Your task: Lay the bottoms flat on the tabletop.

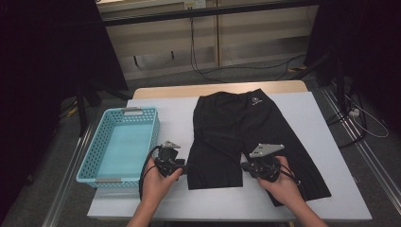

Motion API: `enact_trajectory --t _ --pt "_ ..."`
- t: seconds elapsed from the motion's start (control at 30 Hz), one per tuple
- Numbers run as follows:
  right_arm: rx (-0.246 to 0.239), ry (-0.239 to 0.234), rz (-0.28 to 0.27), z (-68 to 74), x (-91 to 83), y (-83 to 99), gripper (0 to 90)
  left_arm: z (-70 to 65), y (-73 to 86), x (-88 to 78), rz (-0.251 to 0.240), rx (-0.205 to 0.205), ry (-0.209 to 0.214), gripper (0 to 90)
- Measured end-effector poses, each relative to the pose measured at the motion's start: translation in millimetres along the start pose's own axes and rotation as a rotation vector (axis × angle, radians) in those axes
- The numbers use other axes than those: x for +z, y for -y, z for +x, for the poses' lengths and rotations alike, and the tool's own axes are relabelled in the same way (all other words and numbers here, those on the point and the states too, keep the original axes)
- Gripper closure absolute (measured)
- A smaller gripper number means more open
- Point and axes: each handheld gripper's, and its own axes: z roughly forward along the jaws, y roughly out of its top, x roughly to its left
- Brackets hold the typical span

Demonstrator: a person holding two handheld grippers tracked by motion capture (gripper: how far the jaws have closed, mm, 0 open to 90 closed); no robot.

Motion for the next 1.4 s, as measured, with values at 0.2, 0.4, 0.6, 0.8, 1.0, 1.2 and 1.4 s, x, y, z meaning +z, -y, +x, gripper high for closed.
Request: enact_trajectory --t 0.2,0.4,0.6,0.8,1.0,1.2,1.4 --pt "-0.025 -0.012 -0.013 12.3 5.9 -3.6 68.9 -4.0 -0.8 0.8 0.020 0.022 -0.020 69.8" --pt "-0.053 -0.002 0.022 17.6 19.0 -5.8 76.6 -7.4 0.0 1.2 0.041 0.010 -0.014 81.9" --pt "-0.032 -0.019 0.020 10.7 18.2 -5.1 90.0 -9.3 -1.0 0.6 0.048 0.009 -0.004 90.0" --pt "-0.026 -0.030 0.021 5.8 11.7 -4.0 90.0 -5.1 -4.3 -10.2 0.006 -0.004 0.004 90.0" --pt "-0.020 -0.040 -0.004 2.3 0.0 -1.0 90.0 -4.0 -2.5 -8.3 0.032 -0.006 0.030 90.0" --pt "-0.037 -0.007 -0.009 2.5 0.4 -0.2 82.1 -6.9 -3.6 -6.2 0.015 0.044 0.008 77.9" --pt "-0.087 -0.062 -0.068 16.1 4.8 -7.4 62.9 -6.8 -6.3 -6.0 -0.061 0.069 0.004 36.4"
